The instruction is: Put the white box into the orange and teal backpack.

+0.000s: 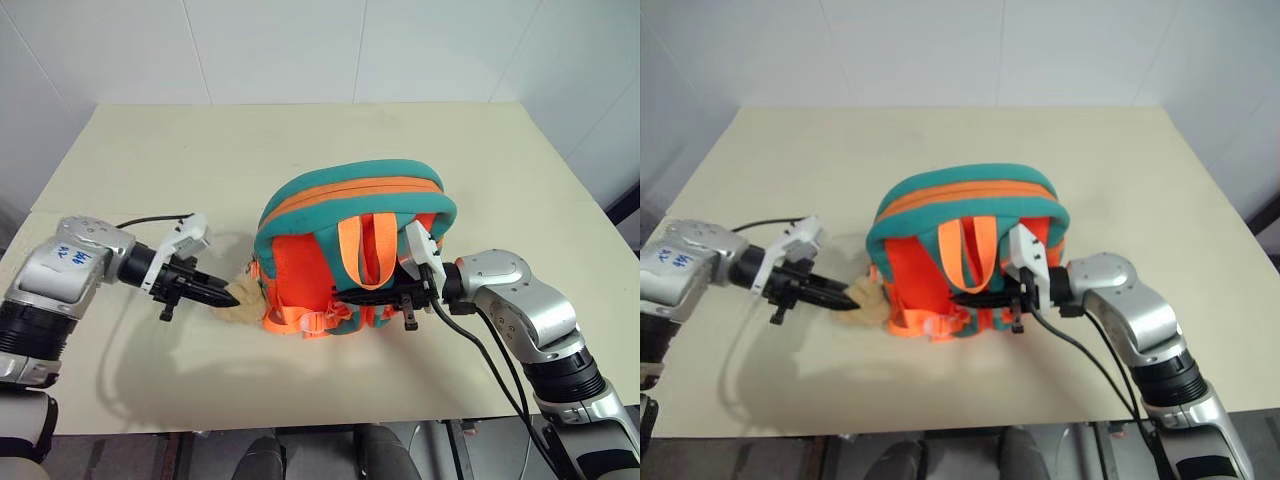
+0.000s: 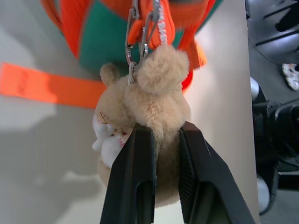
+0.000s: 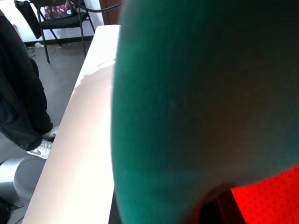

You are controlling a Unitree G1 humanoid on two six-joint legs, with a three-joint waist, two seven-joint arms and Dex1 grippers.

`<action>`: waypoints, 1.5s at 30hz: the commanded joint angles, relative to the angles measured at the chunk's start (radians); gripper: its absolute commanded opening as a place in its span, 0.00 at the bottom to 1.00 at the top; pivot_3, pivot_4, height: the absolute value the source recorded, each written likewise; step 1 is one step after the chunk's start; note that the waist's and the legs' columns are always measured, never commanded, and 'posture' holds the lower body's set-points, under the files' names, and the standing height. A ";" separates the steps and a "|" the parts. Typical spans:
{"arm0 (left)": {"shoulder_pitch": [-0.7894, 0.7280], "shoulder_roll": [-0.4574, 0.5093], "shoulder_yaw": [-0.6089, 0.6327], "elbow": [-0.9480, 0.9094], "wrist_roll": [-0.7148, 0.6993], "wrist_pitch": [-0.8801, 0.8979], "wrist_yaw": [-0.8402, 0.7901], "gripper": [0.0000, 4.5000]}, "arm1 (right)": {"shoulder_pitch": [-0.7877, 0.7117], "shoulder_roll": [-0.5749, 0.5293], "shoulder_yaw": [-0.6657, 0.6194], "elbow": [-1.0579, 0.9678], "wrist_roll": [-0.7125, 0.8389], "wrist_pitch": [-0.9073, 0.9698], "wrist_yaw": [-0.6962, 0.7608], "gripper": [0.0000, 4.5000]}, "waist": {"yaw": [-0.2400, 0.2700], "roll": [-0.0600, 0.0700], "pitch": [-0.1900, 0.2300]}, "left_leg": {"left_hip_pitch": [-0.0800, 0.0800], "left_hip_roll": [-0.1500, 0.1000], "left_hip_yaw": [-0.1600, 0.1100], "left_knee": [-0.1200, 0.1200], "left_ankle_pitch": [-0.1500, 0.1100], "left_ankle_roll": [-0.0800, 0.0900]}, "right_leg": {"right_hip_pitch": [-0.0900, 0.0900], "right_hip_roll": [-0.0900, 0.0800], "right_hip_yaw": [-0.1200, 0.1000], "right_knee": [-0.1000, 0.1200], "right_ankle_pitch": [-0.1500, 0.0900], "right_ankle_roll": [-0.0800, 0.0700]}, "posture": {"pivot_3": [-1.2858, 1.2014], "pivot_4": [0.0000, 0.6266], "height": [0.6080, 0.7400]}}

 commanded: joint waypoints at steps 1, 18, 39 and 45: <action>0.023 0.001 -0.025 0.006 0.063 -0.020 0.019 0.07 | -0.007 -0.004 -0.023 -0.032 0.005 0.012 -0.018 0.11 | 0.000 0.000 0.000 | 0.000 0.000 0.000 0.000 0.000 0.000 | 0.000 0.000 0.000 0.000 0.000 0.000 | 0.52 0.24 1.00; 0.038 -0.028 0.182 -0.089 -0.005 0.028 0.158 0.80 | 0.004 -0.093 -0.101 -0.161 0.102 0.177 -0.060 0.87 | 0.001 0.000 0.000 | 0.000 0.000 0.000 0.002 0.000 0.000 | 0.000 0.000 0.000 0.001 0.001 -0.001 | 0.52 0.24 1.00; 0.299 0.053 0.624 -0.019 -0.107 -0.122 0.175 0.99 | 0.231 -0.624 -0.394 0.048 -0.051 0.004 0.153 1.00 | 0.003 0.001 0.000 | -0.001 0.001 0.002 -0.001 -0.002 0.002 | 0.000 -0.001 0.000 -0.004 0.001 -0.001 | 0.52 0.24 1.00; 0.431 -0.021 0.757 -0.070 -0.161 -0.258 0.168 0.99 | 0.219 -0.582 -0.496 0.193 -0.042 -0.052 0.106 1.00 | 0.002 0.001 0.001 | 0.001 0.001 0.005 0.000 -0.002 0.001 | 0.000 -0.002 0.001 -0.007 0.001 -0.001 | 0.52 0.24 1.00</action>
